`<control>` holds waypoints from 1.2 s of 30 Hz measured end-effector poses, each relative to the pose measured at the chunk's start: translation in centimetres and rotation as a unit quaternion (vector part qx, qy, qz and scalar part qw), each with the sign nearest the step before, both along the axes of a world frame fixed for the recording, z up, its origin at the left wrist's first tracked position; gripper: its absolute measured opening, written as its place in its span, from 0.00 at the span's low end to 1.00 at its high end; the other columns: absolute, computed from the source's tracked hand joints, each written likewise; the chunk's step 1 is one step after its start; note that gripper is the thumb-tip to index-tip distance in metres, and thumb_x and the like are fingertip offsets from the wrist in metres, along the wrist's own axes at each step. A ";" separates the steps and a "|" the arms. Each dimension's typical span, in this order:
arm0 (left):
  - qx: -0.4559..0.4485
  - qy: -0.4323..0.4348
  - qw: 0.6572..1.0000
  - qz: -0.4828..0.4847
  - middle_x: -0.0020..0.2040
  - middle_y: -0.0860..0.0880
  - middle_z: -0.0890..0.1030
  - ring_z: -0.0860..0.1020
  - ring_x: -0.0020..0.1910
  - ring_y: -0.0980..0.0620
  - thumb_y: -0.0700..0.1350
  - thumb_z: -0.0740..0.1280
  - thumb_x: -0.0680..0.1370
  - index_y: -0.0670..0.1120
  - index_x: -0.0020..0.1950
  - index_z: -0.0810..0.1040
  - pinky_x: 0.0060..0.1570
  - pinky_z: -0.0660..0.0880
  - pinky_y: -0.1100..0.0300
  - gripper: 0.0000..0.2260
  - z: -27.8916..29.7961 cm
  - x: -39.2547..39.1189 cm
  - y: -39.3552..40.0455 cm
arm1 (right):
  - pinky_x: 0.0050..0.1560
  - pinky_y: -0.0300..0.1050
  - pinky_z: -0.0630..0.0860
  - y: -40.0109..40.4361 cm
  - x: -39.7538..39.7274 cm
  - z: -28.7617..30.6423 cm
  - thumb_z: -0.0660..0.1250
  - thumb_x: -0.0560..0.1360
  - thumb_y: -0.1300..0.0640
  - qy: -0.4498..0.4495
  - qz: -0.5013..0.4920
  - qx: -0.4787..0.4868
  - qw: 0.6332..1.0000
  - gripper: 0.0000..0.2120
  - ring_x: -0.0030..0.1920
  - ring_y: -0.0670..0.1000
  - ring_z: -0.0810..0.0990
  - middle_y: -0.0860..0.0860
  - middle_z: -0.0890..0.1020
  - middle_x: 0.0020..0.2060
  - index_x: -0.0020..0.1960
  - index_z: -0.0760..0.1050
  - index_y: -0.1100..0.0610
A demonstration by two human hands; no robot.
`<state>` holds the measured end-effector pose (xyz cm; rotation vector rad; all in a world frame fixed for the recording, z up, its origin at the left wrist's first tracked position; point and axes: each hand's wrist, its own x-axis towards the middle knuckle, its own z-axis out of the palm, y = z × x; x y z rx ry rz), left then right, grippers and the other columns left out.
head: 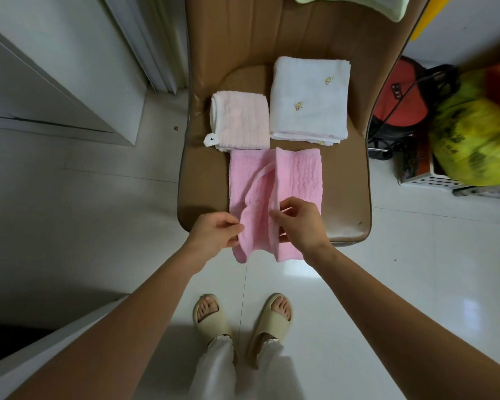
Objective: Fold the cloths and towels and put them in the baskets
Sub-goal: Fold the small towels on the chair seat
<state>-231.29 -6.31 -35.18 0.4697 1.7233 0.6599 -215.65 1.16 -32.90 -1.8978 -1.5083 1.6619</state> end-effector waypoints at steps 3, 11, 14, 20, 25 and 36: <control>0.030 -0.039 0.999 0.022 0.45 0.44 0.83 0.83 0.42 0.49 0.35 0.71 0.74 0.39 0.48 0.81 0.44 0.81 0.60 0.05 2.0 0.7 -0.9 | 0.38 0.50 0.83 -0.1 -0.1 1.1 0.68 0.75 0.63 0.031 -0.026 -0.033 0.999 0.05 0.36 0.55 0.83 0.58 0.82 0.37 0.41 0.75 0.61; 0.023 -0.061 0.997 0.035 0.46 0.47 0.84 0.83 0.49 0.48 0.39 0.73 0.73 0.43 0.48 0.82 0.54 0.79 0.52 0.05 3.7 1.9 -1.7 | 0.42 0.50 0.83 -1.1 -0.8 2.3 0.70 0.73 0.66 0.058 -0.068 -0.095 0.992 0.05 0.39 0.57 0.84 0.60 0.82 0.38 0.40 0.75 0.63; 0.032 -0.057 0.997 0.044 0.45 0.49 0.84 0.83 0.47 0.50 0.45 0.74 0.71 0.44 0.49 0.82 0.51 0.80 0.57 0.09 4.1 1.9 -2.2 | 0.41 0.47 0.83 -1.4 -1.1 2.3 0.69 0.74 0.65 0.095 -0.085 -0.121 0.984 0.04 0.35 0.54 0.83 0.59 0.82 0.37 0.41 0.76 0.63; 0.044 0.080 0.996 -0.008 0.42 0.51 0.83 0.82 0.41 0.52 0.38 0.75 0.70 0.46 0.43 0.78 0.45 0.81 0.57 0.07 3.6 0.6 -2.5 | 0.51 0.51 0.81 -2.1 -1.8 2.1 0.62 0.78 0.68 0.140 -0.054 -0.137 0.979 0.05 0.43 0.60 0.84 0.62 0.83 0.42 0.48 0.76 0.62; 0.085 0.153 0.984 -0.035 0.41 0.50 0.81 0.80 0.37 0.55 0.32 0.71 0.72 0.45 0.44 0.77 0.37 0.81 0.61 0.09 4.3 -1.1 -2.6 | 0.54 0.50 0.76 0.0 -1.6 0.8 0.61 0.72 0.72 -0.105 0.381 0.319 0.861 0.25 0.63 0.56 0.72 0.56 0.73 0.63 0.65 0.71 0.53; 0.210 0.264 0.929 -0.149 0.45 0.53 0.83 0.80 0.42 0.58 0.34 0.69 0.73 0.44 0.53 0.82 0.45 0.79 0.67 0.11 5.8 -4.3 -4.5 | 0.74 0.46 0.52 5.5 -4.1 -0.6 0.60 0.79 0.58 -0.160 0.659 0.324 0.659 0.20 0.77 0.49 0.51 0.47 0.59 0.76 0.69 0.70 0.45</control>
